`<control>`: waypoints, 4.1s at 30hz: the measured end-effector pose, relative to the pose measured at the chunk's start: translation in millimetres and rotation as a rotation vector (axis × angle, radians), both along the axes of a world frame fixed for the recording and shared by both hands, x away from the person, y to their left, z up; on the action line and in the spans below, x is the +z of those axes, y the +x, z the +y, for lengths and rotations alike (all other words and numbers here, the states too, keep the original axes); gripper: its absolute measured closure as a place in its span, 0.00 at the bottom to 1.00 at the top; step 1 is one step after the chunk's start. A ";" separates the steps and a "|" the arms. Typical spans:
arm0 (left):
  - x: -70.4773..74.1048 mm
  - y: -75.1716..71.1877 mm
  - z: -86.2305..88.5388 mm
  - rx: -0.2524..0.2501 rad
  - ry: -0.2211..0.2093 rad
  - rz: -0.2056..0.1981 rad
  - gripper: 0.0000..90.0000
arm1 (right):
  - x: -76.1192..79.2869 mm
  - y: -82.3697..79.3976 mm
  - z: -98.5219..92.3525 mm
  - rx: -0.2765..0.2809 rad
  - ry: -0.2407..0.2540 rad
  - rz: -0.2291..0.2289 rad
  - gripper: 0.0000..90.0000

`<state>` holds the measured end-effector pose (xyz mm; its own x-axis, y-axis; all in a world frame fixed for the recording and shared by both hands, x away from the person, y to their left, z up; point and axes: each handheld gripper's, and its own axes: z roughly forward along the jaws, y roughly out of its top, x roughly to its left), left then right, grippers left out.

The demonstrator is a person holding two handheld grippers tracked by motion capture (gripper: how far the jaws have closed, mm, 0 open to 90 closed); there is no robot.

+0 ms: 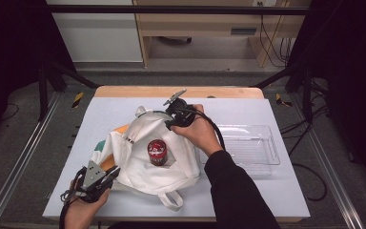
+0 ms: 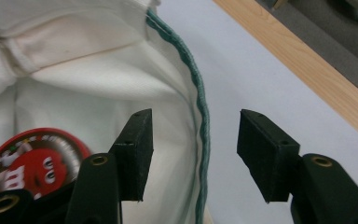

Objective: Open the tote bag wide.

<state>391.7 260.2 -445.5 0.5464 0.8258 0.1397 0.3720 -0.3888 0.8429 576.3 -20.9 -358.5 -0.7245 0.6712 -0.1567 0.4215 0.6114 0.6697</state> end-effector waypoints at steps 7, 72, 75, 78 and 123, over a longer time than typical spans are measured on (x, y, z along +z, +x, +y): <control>-0.9 -0.8 -0.6 0.005 0.007 -0.002 0.91 | 13.3 -40.4 -10.0 0.040 0.061 -0.049 0.55; 32.3 119.7 -13.4 -0.047 0.110 0.023 1.00 | -72.1 -177.4 -80.4 0.022 0.153 -0.105 1.00; 24.1 121.8 -11.1 -0.037 0.113 0.040 1.00 | -78.0 -175.4 -83.4 0.011 0.149 -0.095 1.00; 18.2 123.6 -8.3 -0.032 0.096 0.055 1.00 | -83.3 -173.6 -85.9 0.005 0.146 -0.085 1.00; 53.6 38.4 1.9 -0.080 -0.018 -0.032 1.00 | -13.5 -109.5 -49.0 0.121 0.052 -0.116 1.00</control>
<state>430.1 262.1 -391.9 0.6066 0.7819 0.1438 0.3133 -0.4014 0.8606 466.8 -69.9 -372.0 -0.7798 0.5892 -0.2115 0.2647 0.6165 0.7416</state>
